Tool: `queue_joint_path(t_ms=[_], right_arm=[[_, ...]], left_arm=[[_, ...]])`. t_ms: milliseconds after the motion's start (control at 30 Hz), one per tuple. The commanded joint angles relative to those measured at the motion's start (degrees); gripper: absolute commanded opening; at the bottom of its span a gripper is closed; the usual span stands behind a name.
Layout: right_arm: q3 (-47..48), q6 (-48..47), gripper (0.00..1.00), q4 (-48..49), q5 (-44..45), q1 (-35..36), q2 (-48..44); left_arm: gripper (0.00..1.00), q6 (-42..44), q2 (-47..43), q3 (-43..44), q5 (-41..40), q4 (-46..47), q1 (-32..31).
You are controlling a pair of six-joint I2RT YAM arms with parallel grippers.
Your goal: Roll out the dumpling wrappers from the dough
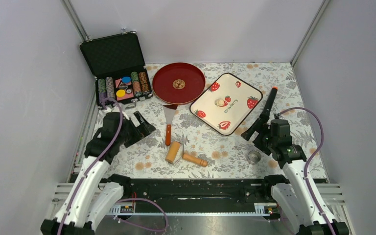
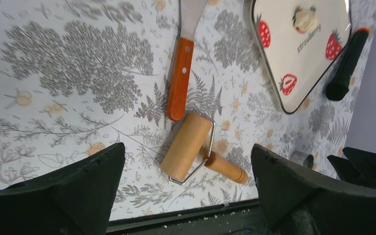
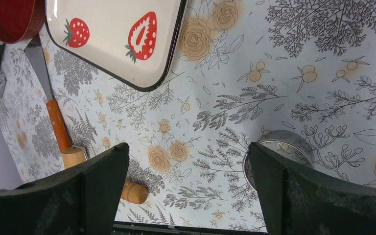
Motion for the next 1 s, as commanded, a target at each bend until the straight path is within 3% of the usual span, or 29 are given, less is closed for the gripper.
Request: queue_joint_path(t_ms=[0,200,533,967], right_arm=[[-1.27,0.23,0.99,0.89,-2.9,0.01,0.2],[-2.02,-1.52,0.99,1.01,0.06,0.02,-2.13],[-6.84,-4.01,0.99,6.03,2.13,0.0,-13.47],[-9.6,-3.7,0.99,7.46,2.71,0.12,-12.19]], left_arm=[[0.99,-3.91,5.6,-2.3,8.38,7.6,-0.58],[0.99,-9.72,12.14,-3.12,9.81,16.19,-6.33],[0.99,-19.91,24.35,-1.72,7.72,30.62,-17.33],[0.89,-32.69,46.02,6.0,3.62,47.82,-26.2]])
